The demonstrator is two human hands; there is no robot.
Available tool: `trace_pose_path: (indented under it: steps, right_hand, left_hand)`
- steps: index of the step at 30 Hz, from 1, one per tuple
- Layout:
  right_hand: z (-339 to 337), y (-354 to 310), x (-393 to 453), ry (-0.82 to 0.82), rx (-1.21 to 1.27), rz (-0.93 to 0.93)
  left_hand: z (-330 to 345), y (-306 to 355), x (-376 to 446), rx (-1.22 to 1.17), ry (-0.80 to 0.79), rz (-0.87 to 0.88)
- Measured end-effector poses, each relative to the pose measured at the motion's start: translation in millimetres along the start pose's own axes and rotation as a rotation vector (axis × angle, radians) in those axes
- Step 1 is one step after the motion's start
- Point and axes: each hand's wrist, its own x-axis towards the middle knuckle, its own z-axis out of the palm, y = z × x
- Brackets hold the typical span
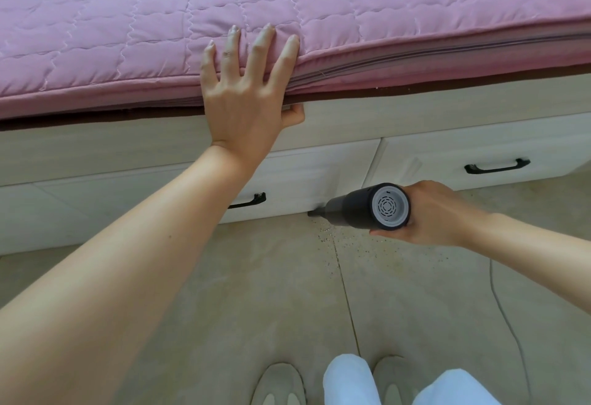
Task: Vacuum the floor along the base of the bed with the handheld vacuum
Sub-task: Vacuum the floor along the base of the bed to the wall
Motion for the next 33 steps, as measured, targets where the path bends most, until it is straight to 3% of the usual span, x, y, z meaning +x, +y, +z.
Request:
trace_pose_path:
  steps: [11,33]
  right_hand:
    - [-3.6,11.3,-10.0,0.008,0.048,0.045]
    - [-6.1,13.4,-38.9,0.006,0.196,0.04]
  left_hand:
    - [2.8,39.1,13.3,-0.052,-0.018,-0.041]
    - [12.7,40.1,5.8,-0.01,0.05,-0.033]
